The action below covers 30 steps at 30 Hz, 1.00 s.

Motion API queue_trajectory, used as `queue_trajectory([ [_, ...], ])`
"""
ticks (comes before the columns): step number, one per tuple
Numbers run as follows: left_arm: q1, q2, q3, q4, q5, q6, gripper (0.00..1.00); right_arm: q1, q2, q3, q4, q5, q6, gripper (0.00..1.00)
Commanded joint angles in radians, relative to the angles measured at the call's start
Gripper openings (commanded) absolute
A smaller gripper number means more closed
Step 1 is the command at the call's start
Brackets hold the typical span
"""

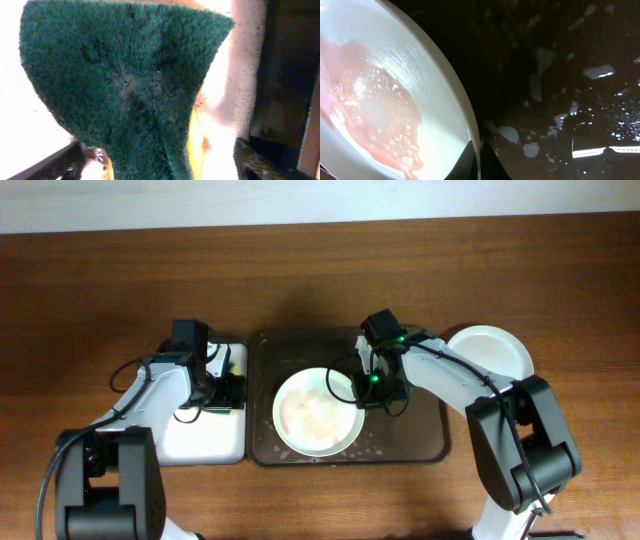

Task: Clean dirty plates on tray and stack at the side
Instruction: 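Return the sponge to the white tray with the left gripper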

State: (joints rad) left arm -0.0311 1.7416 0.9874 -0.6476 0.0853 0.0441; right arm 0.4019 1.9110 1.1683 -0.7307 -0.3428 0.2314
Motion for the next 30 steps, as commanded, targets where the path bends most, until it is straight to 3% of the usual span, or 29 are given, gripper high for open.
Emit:
queue_trajectory([
  [1, 0.004, 0.005, -0.002, -0.027, -0.006, 0.017, 0.96, 0.010, 0.009, -0.013, 0.002, -0.005, -0.002, 0.04],
  [4, 0.004, 0.005, -0.024, -0.072, -0.006, 0.017, 0.84, 0.010, 0.009, -0.013, 0.007, -0.004, -0.002, 0.04],
  [8, 0.004, 0.005, -0.043, -0.068, -0.006, 0.017, 0.24, 0.010, 0.009, -0.013, 0.008, -0.005, -0.002, 0.04],
  [10, 0.004, 0.005, -0.043, -0.069, -0.007, 0.017, 0.00, 0.010, 0.009, -0.013, 0.008, -0.005, -0.002, 0.04],
  [13, 0.004, 0.005, -0.043, -0.085, -0.007, 0.017, 0.00, 0.010, 0.009, -0.013, 0.008, -0.005, -0.002, 0.04],
  [17, 0.004, -0.013, 0.023, -0.231, -0.003, 0.002, 0.00, 0.010, 0.009, -0.013, 0.008, -0.004, -0.002, 0.04],
  [18, 0.004, -0.022, 0.039, -0.254, -0.002, 0.002, 0.04, 0.010, 0.009, -0.013, 0.008, -0.004, -0.002, 0.04],
  [19, 0.004, -0.035, 0.056, -0.272, 0.006, 0.002, 0.61, 0.010, 0.009, -0.013, 0.008, -0.004, -0.002, 0.04],
  [20, 0.004, -0.051, 0.068, -0.275, 0.022, 0.002, 1.00, 0.010, 0.009, -0.013, 0.008, -0.004, -0.002, 0.04],
  [25, 0.004, -0.082, 0.123, -0.257, 0.039, 0.002, 0.99, 0.010, 0.009, -0.013, 0.008, -0.001, -0.002, 0.04],
  [30, 0.004, -0.068, 0.123, -0.117, -0.026, -0.034, 0.99, 0.010, 0.009, -0.013, 0.010, -0.001, -0.002, 0.04],
])
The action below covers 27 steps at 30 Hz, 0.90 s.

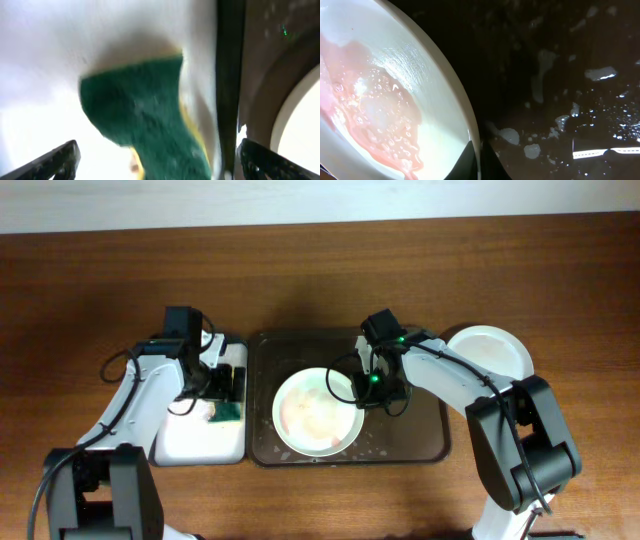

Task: Clean dirty plates on tray and stack at the side
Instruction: 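Return the sponge to the white tray with the left gripper, then release the sponge on the white tray and lift the left gripper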

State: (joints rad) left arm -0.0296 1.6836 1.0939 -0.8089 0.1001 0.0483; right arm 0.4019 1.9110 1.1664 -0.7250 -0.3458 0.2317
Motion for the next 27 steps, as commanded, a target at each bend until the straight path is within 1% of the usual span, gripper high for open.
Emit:
queue_trajectory([
  [1, 0.003, 0.003, 0.013, 0.068, -0.060, -0.070, 0.99, 0.010, 0.009, -0.011, 0.003, 0.002, -0.002, 0.04],
  [5, 0.003, 0.075, 0.005, 0.102, -0.067, -0.173, 0.99, 0.010, 0.009, -0.011, 0.003, 0.002, -0.002, 0.04],
  [9, 0.003, 0.151, 0.005, 0.179, -0.067, -0.187, 1.00, 0.010, 0.009, -0.011, 0.003, 0.002, -0.002, 0.04],
  [10, 0.003, 0.157, 0.005, 0.197, -0.067, -0.187, 0.90, 0.010, 0.009, -0.011, 0.003, 0.002, -0.002, 0.04],
  [11, 0.003, 0.157, 0.005, 0.210, -0.067, -0.187, 0.75, 0.010, 0.009, -0.011, 0.002, 0.002, -0.002, 0.04],
  [12, 0.003, 0.156, 0.005, 0.231, -0.067, -0.187, 0.52, 0.010, 0.009, -0.011, 0.002, 0.002, -0.002, 0.04],
  [13, 0.003, 0.156, 0.005, 0.242, -0.068, -0.186, 0.33, 0.010, 0.009, -0.011, 0.002, 0.002, -0.002, 0.04],
  [15, 0.003, 0.156, 0.005, 0.269, -0.068, -0.186, 0.00, 0.010, 0.009, -0.011, 0.002, 0.002, -0.002, 0.04],
  [17, 0.003, 0.156, 0.019, 0.274, -0.071, -0.185, 0.00, 0.010, 0.009, -0.011, 0.002, 0.002, -0.002, 0.04],
  [20, 0.003, 0.156, 0.087, 0.242, -0.072, -0.150, 0.00, 0.010, 0.009, -0.011, -0.003, 0.002, -0.002, 0.04],
  [21, 0.003, 0.156, 0.122, 0.215, -0.072, -0.129, 0.17, 0.010, 0.009, -0.011, -0.003, 0.002, -0.002, 0.04],
  [22, 0.003, 0.156, 0.169, 0.164, -0.071, -0.114, 0.58, 0.010, 0.009, -0.011, -0.002, 0.002, -0.002, 0.04],
  [23, 0.003, 0.156, 0.190, 0.131, -0.071, -0.114, 0.82, 0.010, 0.009, -0.011, -0.002, 0.002, -0.002, 0.04],
  [24, 0.003, 0.156, 0.197, 0.106, -0.071, -0.115, 1.00, 0.010, 0.009, -0.011, -0.002, 0.002, -0.002, 0.04],
  [27, 0.002, 0.157, 0.184, 0.004, -0.071, -0.115, 0.99, 0.010, 0.009, -0.011, -0.002, 0.002, -0.002, 0.04],
])
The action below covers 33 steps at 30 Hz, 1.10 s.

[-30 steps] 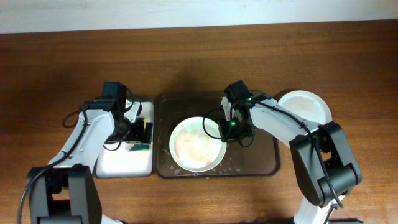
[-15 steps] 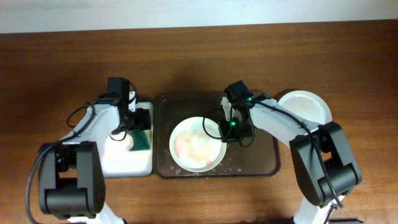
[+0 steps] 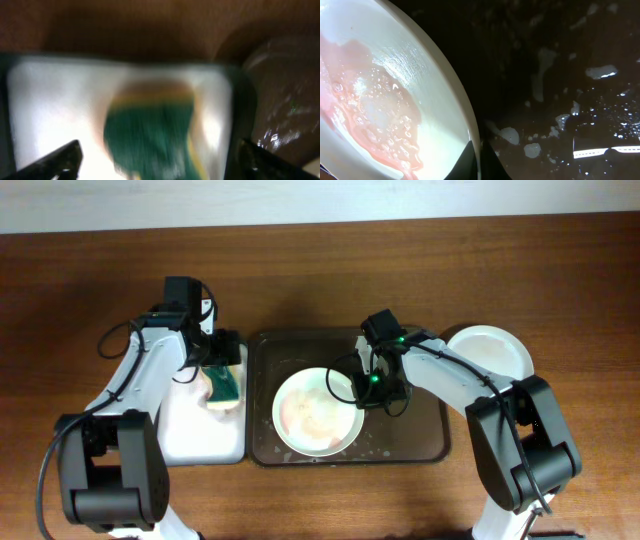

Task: Clean dirty plates on tray and stack at the side
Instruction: 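Release the sponge on the white tray and lift the left gripper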

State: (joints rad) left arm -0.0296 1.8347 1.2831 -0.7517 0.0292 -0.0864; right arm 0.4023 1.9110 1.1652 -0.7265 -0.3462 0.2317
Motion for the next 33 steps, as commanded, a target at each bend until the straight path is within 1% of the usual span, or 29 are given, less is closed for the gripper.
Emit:
queue_trajectory([
  [1, 0.002, 0.006, -0.011, -0.066, 0.001, 0.019, 0.99, 0.010, 0.009, -0.010, 0.000, 0.002, -0.002, 0.04],
  [7, 0.002, 0.029, -0.059, -0.023, 0.001, 0.019, 1.00, 0.010, 0.009, -0.010, 0.001, 0.002, -0.002, 0.04],
  [10, 0.002, 0.072, -0.062, -0.014, 0.002, 0.019, 0.93, 0.010, 0.009, -0.010, 0.001, 0.002, -0.002, 0.04],
  [11, 0.002, 0.098, -0.062, -0.015, 0.005, 0.019, 0.85, 0.010, 0.009, -0.010, 0.000, 0.002, -0.002, 0.04],
  [12, 0.002, 0.111, -0.062, -0.015, 0.008, 0.019, 0.73, 0.010, 0.009, -0.010, 0.001, 0.002, -0.002, 0.04],
  [13, 0.002, 0.122, -0.062, -0.016, 0.008, 0.019, 0.52, 0.010, 0.009, -0.010, 0.000, 0.002, -0.002, 0.04],
  [14, 0.002, 0.123, -0.062, -0.018, 0.009, 0.019, 0.42, 0.010, 0.009, -0.010, 0.000, 0.002, -0.002, 0.04],
  [15, 0.002, 0.123, -0.061, -0.024, 0.009, 0.019, 0.24, 0.010, 0.009, -0.010, 0.000, 0.002, -0.002, 0.04],
  [16, 0.002, 0.123, -0.061, -0.035, 0.008, 0.020, 0.01, 0.010, 0.009, -0.010, 0.000, 0.002, -0.002, 0.04],
  [17, 0.002, 0.123, -0.059, -0.050, 0.008, 0.020, 0.00, 0.010, 0.009, -0.010, 0.000, 0.002, -0.002, 0.04],
  [20, 0.002, 0.119, -0.036, -0.126, 0.008, 0.023, 0.00, 0.010, 0.009, -0.010, 0.000, 0.002, -0.002, 0.04],
  [23, 0.002, 0.092, -0.010, -0.165, 0.008, 0.035, 0.00, 0.010, 0.009, -0.010, 0.000, 0.002, -0.002, 0.04],
  [24, 0.002, 0.073, -0.010, -0.168, 0.008, 0.035, 0.52, 0.010, 0.009, -0.010, 0.000, 0.002, -0.002, 0.04],
  [25, 0.002, 0.060, -0.010, -0.172, 0.008, 0.035, 1.00, 0.010, 0.009, -0.010, 0.000, 0.002, -0.002, 0.04],
  [26, 0.002, 0.050, -0.010, -0.178, 0.008, 0.035, 0.99, 0.010, 0.009, -0.010, 0.000, 0.002, -0.002, 0.05],
  [27, 0.002, 0.037, -0.010, -0.190, 0.009, 0.034, 0.99, 0.010, 0.009, -0.010, 0.000, 0.003, -0.002, 0.21],
  [28, 0.002, 0.026, -0.010, -0.198, 0.009, 0.034, 0.99, 0.010, 0.009, -0.010, 0.000, 0.003, -0.002, 0.26],
  [30, 0.002, -0.008, -0.010, -0.208, 0.009, 0.026, 0.99, 0.010, 0.009, -0.011, 0.000, 0.003, -0.002, 0.28],
  [33, 0.002, -0.105, -0.010, -0.209, 0.024, 0.019, 0.99, 0.010, 0.009, -0.011, 0.001, 0.011, -0.002, 0.32],
])
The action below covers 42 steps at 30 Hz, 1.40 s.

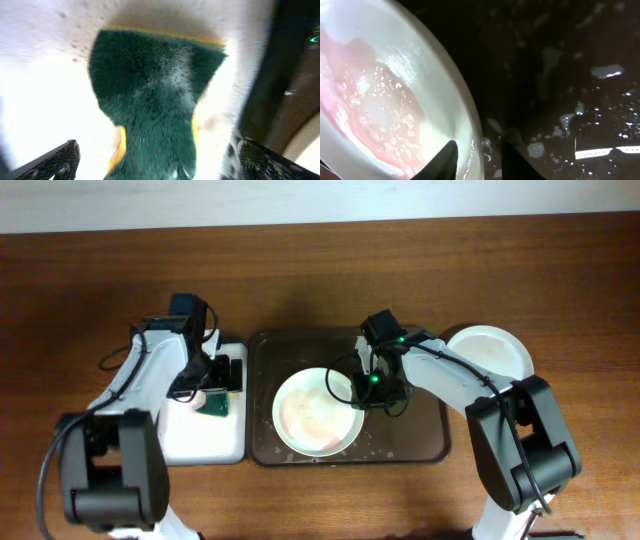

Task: Clean dirty plates on tray and stack at the side
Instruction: 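Release the sponge on the white tray and lift the left gripper, then lift the last plate with the right gripper and carry it right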

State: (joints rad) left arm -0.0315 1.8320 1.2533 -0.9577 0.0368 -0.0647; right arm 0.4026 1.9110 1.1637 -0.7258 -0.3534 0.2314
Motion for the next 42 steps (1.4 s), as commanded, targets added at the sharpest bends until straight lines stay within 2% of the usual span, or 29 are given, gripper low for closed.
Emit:
queue_trajectory([
  [1, 0.004, -0.129, 0.019, -0.006, 0.019, -0.003, 0.99, 0.010, 0.009, -0.010, 0.000, 0.018, -0.002, 0.32],
  [2, 0.004, -0.151, 0.019, -0.011, 0.021, -0.003, 0.99, 0.010, 0.009, -0.013, 0.000, 0.018, -0.002, 0.17],
  [3, 0.004, -0.153, 0.019, -0.020, 0.021, -0.003, 0.99, 0.010, 0.009, -0.016, 0.000, 0.018, -0.002, 0.08],
  [4, 0.004, -0.153, 0.019, -0.027, 0.024, -0.003, 0.99, 0.010, 0.009, -0.016, 0.000, 0.017, -0.002, 0.04],
  [9, 0.004, -0.152, 0.006, -0.043, 0.039, -0.003, 0.99, 0.008, -0.002, 0.005, -0.006, -0.018, -0.002, 0.04],
  [15, 0.004, -0.152, 0.006, -0.043, 0.039, -0.003, 0.99, 0.008, -0.145, 0.106, -0.020, -0.048, -0.017, 0.04],
  [25, 0.004, -0.152, 0.006, -0.042, 0.038, -0.002, 0.99, 0.024, -0.317, 0.112, -0.160, 0.533, -0.012, 0.04],
  [28, 0.004, -0.152, 0.006, -0.042, 0.038, -0.002, 0.99, 0.092, -0.382, 0.112, -0.168, 0.716, 0.014, 0.04],
  [31, 0.004, -0.152, 0.006, -0.043, 0.039, -0.002, 0.99, 0.222, -0.389, 0.112, -0.169, 0.926, 0.014, 0.04],
  [34, 0.004, -0.152, 0.006, -0.043, 0.039, -0.002, 0.99, 0.362, -0.386, 0.112, -0.168, 1.143, 0.090, 0.04],
  [38, 0.004, -0.152, 0.006, -0.043, 0.039, -0.002, 1.00, 0.488, -0.383, 0.112, -0.161, 1.310, 0.099, 0.04],
  [42, 0.004, -0.152, 0.006, -0.043, 0.039, -0.002, 0.99, 0.547, -0.383, 0.112, -0.157, 1.364, 0.087, 0.04],
])
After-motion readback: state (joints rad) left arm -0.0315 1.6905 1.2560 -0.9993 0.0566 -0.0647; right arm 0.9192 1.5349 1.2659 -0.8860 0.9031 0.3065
